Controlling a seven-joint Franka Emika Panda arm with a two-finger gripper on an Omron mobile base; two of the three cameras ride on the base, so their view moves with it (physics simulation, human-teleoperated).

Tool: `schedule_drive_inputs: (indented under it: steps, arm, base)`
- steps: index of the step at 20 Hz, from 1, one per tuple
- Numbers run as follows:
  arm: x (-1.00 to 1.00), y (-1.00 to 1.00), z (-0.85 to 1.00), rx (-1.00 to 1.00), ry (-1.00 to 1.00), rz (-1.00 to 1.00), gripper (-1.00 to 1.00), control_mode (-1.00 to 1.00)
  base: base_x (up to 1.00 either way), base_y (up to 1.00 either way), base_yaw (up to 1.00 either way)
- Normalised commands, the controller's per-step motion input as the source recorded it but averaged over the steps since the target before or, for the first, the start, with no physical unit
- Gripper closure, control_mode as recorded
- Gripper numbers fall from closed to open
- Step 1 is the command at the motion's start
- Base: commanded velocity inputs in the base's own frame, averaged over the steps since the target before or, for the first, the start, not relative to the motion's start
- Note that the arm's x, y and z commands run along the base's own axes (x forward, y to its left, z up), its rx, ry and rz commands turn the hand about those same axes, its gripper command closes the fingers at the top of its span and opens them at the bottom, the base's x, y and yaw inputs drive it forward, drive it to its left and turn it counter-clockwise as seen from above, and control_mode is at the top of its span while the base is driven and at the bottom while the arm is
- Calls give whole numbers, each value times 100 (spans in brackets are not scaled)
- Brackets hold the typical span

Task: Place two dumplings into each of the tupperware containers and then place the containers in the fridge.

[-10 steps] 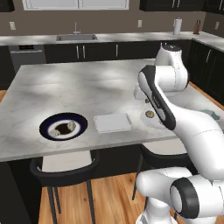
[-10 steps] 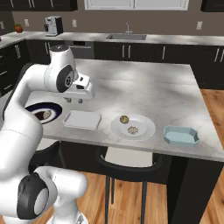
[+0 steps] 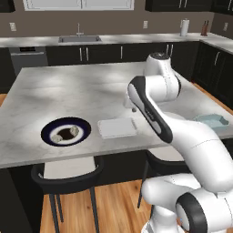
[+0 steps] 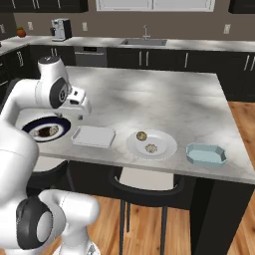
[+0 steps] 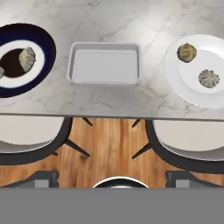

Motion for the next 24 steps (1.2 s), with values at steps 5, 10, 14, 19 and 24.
schedule_drive_inputs:
  steps: [5,10,14,19,24]
  arm:
    - [10,83,-37,0,0,1,-100,-100]
    - [44,73,-44,0,5,4,-100,-100]
    - [44,78,-46,0,6,4,-100,-100]
    - [44,80,-39,0,7,4,-100,-100]
    - [63,67,-40,-3,4,2,-100,-100]
  base:
    - [0,0,0]
    - [0,0,0]
    - [0,0,0]
    - [0,0,0]
    - [0,0,0]
